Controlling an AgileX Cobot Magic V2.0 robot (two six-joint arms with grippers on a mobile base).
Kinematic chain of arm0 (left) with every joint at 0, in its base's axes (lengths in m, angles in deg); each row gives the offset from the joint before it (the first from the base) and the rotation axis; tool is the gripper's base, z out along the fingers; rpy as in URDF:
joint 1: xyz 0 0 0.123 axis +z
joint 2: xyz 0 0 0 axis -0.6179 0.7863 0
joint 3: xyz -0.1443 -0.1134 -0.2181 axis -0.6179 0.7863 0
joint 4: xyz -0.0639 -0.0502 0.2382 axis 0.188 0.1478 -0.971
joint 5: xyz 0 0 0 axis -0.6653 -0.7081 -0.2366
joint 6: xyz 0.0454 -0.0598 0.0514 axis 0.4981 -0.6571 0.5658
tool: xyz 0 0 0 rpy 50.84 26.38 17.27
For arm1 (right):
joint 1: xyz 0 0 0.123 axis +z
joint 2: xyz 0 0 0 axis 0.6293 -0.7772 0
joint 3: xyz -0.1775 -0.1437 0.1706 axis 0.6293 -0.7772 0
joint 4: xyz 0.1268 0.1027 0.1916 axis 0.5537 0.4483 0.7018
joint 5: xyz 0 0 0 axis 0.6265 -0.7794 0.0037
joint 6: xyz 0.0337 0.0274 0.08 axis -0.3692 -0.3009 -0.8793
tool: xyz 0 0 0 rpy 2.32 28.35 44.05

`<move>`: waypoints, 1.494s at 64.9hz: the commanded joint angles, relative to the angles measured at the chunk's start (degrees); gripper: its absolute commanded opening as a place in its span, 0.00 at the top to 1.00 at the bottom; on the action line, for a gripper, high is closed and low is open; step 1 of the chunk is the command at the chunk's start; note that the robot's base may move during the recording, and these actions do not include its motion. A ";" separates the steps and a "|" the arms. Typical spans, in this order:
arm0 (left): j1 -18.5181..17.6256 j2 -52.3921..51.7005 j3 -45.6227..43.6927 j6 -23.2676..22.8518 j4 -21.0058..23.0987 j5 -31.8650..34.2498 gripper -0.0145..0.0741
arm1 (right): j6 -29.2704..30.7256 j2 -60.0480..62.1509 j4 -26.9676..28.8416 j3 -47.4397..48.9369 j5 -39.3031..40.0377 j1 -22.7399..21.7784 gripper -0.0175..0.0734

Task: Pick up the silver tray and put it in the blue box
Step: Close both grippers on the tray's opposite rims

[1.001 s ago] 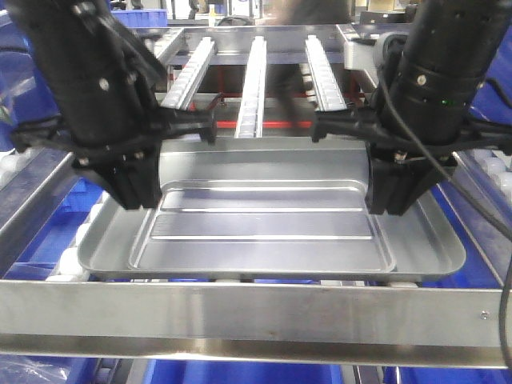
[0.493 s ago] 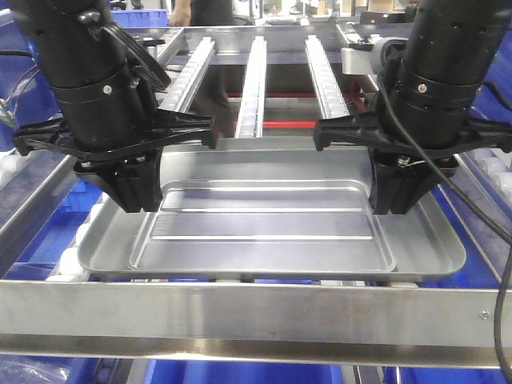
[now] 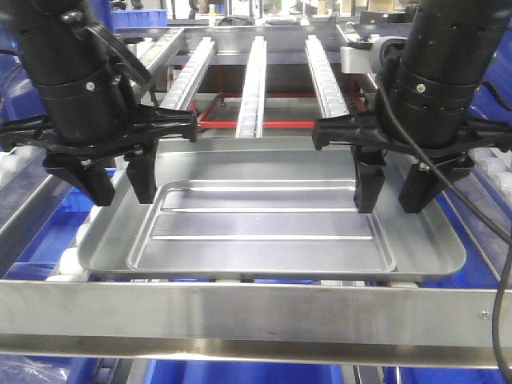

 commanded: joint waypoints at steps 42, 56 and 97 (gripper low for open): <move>-1.49 2.36 -1.77 -0.59 -0.28 2.88 0.61 | 0.25 -0.95 -0.91 1.96 2.82 -0.26 0.36; -1.49 2.39 -1.77 -0.59 -0.28 3.11 0.61 | -1.89 -1.01 -0.91 1.96 3.33 -0.26 0.36; -1.49 3.30 -1.77 -0.59 -0.15 4.23 0.61 | -1.89 -1.12 -0.91 1.96 4.09 -0.82 0.36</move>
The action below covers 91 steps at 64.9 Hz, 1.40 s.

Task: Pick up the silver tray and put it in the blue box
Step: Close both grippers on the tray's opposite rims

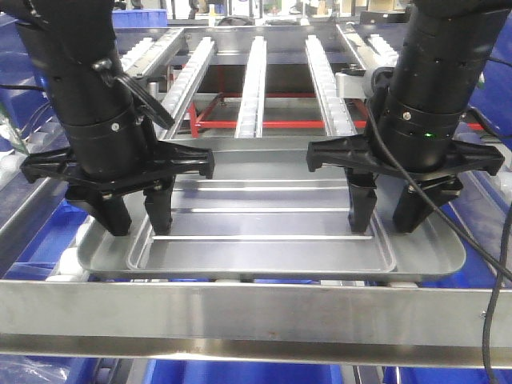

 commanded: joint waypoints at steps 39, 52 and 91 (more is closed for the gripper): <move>-0.52 -1.92 -1.66 -0.59 -0.15 1.55 0.61 | -0.11 2.54 -0.82 1.83 0.26 -1.37 0.37; -0.52 -1.92 -1.66 -0.59 -0.15 1.55 0.61 | -0.11 2.54 -0.82 1.83 -1.27 -1.38 0.37; -0.52 -1.92 -1.66 -0.59 -0.15 1.55 0.61 | -0.11 1.68 0.68 1.58 -2.06 -1.31 0.37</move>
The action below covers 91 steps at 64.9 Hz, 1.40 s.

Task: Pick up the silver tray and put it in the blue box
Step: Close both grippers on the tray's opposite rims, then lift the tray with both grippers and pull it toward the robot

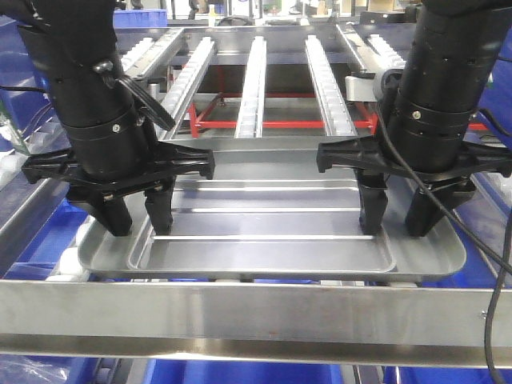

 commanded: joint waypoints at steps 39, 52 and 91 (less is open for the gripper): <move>-0.52 -2.14 -1.59 -0.59 -0.15 1.12 0.71 | -0.11 1.17 0.19 1.19 1.36 -0.05 0.40; -0.52 -2.14 -1.59 -0.59 -0.15 1.12 0.86 | -0.11 1.17 0.19 1.19 1.36 -0.05 0.54; -0.52 -2.14 -1.59 -0.59 0.00 0.89 0.95 | -0.11 1.17 0.19 1.19 0.98 -0.05 0.75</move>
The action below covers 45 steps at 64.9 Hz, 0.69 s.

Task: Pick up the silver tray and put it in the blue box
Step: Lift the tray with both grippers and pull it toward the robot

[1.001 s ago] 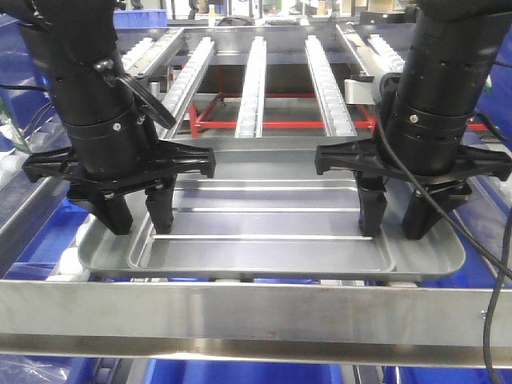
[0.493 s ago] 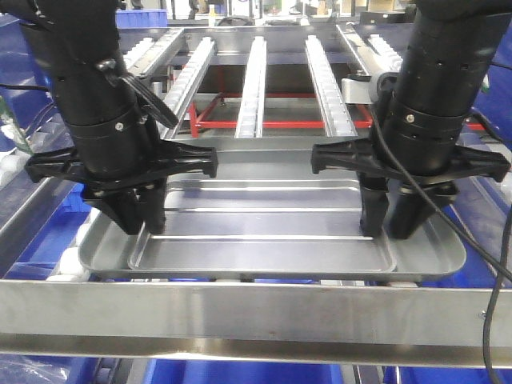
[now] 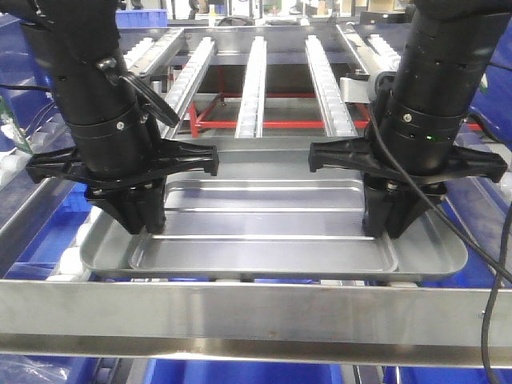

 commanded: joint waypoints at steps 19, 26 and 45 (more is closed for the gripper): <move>-0.22 -3.52 -5.07 -0.13 0.81 -5.00 0.95 | -1.61 5.07 -0.64 3.89 -5.16 -0.22 0.74; -0.22 -6.45 -5.94 -0.13 0.68 -6.92 0.95 | -2.68 7.81 -0.91 4.55 -6.63 -0.22 0.74; -1.88 -15.03 -4.17 -3.61 -0.29 -11.93 0.95 | -5.88 14.55 -4.03 4.21 -11.47 2.97 0.74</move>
